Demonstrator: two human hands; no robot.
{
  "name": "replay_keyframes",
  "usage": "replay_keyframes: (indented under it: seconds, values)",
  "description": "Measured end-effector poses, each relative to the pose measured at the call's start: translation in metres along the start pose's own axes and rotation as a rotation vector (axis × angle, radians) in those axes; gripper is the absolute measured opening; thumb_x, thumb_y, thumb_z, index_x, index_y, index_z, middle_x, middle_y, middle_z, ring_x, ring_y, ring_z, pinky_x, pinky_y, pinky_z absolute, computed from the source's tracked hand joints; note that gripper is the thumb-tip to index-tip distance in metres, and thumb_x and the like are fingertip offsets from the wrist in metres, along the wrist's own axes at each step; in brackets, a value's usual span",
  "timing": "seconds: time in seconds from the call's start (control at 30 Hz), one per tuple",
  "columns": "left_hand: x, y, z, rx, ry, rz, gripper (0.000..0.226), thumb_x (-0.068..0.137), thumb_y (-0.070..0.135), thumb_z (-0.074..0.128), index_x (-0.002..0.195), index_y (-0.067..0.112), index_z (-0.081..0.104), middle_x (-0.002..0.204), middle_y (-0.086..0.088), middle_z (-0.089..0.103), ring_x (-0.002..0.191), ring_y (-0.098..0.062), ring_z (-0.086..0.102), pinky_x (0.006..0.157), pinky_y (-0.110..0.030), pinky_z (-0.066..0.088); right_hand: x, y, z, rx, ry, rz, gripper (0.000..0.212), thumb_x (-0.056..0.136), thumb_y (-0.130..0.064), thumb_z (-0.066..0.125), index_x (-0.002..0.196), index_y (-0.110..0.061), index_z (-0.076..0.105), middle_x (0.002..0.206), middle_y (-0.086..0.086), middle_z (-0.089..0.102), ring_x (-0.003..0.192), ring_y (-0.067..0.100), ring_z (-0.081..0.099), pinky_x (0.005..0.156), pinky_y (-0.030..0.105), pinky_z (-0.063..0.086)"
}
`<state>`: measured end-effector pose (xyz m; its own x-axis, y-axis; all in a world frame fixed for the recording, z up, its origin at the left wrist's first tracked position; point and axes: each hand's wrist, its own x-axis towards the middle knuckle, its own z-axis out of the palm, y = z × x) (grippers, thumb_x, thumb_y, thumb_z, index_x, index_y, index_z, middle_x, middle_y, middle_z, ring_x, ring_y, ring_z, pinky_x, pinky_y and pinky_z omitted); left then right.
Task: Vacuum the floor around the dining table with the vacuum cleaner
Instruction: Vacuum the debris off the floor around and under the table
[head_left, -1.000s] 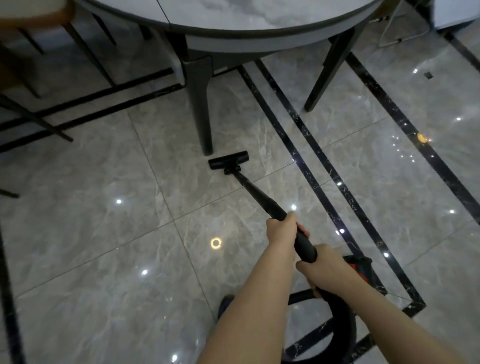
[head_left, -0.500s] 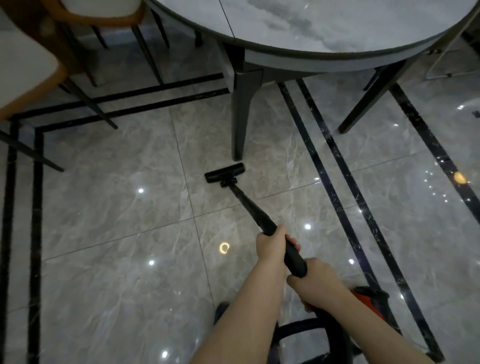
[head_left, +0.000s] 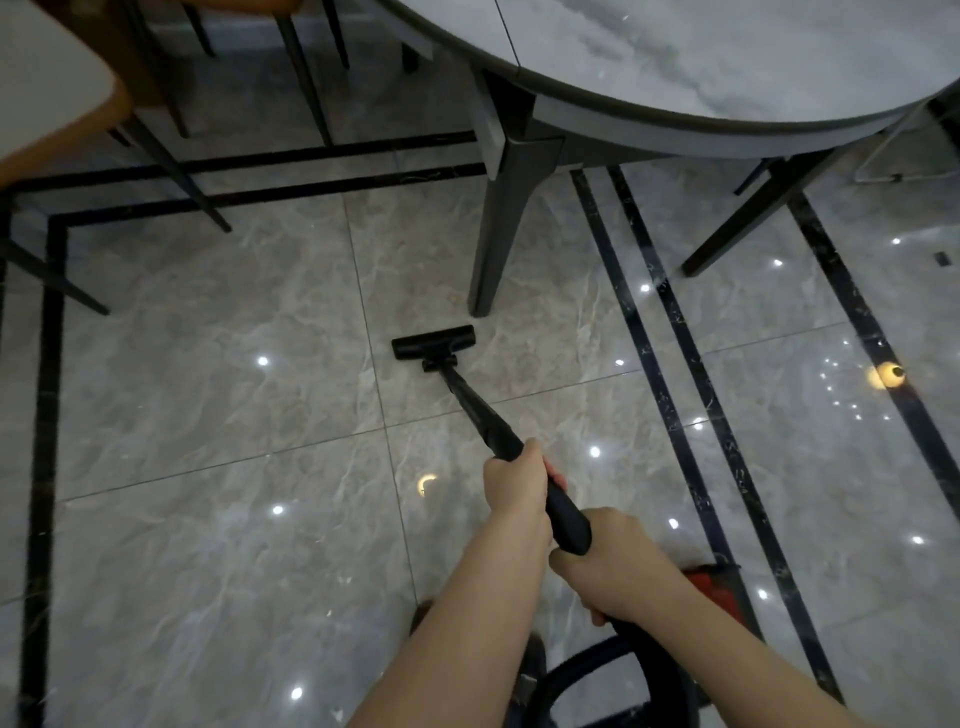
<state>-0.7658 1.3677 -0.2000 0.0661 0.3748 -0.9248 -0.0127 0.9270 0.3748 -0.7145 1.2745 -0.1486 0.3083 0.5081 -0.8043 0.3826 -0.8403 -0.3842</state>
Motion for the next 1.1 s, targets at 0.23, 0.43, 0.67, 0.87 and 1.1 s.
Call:
replay_keyframes:
  seconds: [0.23, 0.43, 0.67, 0.87, 1.1]
  values:
    - [0.030, 0.030, -0.015, 0.040, 0.029, 0.036, 0.007, 0.086, 0.010, 0.058, 0.090, 0.004, 0.054, 0.053, -0.006, 0.054, 0.032, -0.012, 0.049, 0.040, -0.018, 0.043, 0.036, -0.023, 0.021, 0.057, 0.067, -0.084, 0.025, 0.091, -0.031, 0.067, 0.076, -0.014, 0.056, 0.058, 0.004, 0.062, 0.043, 0.021, 0.063, 0.044, 0.031, 0.052]
    - [0.053, 0.047, -0.036, 0.097, -0.110, 0.008, 0.028, 0.092, 0.033, 0.067, 0.085, 0.007, 0.060, 0.059, -0.003, 0.061, 0.056, -0.017, 0.061, 0.070, -0.032, 0.058, 0.041, -0.025, 0.038, 0.166, 0.148, -0.235, 0.020, 0.098, -0.040, 0.060, 0.097, -0.020, 0.055, 0.067, 0.014, 0.065, 0.047, 0.018, 0.060, 0.044, 0.030, 0.053]
    - [0.060, 0.064, -0.070, -0.102, -0.307, -0.065, 0.042, 0.093, 0.037, 0.067, 0.116, 0.002, 0.065, 0.099, -0.012, 0.074, 0.090, -0.024, 0.072, 0.073, -0.031, 0.059, 0.071, -0.059, 0.029, 0.128, 0.162, -0.191, 0.039, 0.097, -0.060, 0.051, 0.100, -0.022, 0.061, 0.064, 0.014, 0.068, 0.042, 0.018, 0.061, 0.040, 0.027, 0.047]
    - [0.071, 0.080, -0.089, -0.181, -0.294, -0.015, 0.047, 0.102, 0.029, 0.053, 0.142, 0.006, 0.044, 0.112, -0.014, 0.072, 0.098, -0.025, 0.072, 0.085, -0.037, 0.057, 0.129, -0.121, 0.006, 0.160, 0.160, -0.193, 0.047, 0.097, -0.063, 0.049, 0.093, -0.017, 0.058, 0.060, 0.013, 0.064, 0.045, 0.024, 0.062, 0.047, 0.035, 0.054]
    - [0.078, 0.084, -0.112, -0.191, -0.267, -0.022, 0.043, 0.102, 0.031, 0.053, 0.138, 0.008, 0.048, 0.110, -0.009, 0.073, 0.100, -0.023, 0.071, 0.087, -0.035, 0.056, 0.115, -0.130, 0.003, 0.163, 0.086, -0.182, 0.042, 0.098, -0.058, 0.050, 0.093, -0.017, 0.057, 0.055, 0.011, 0.061, 0.042, 0.022, 0.058, 0.042, 0.030, 0.049]
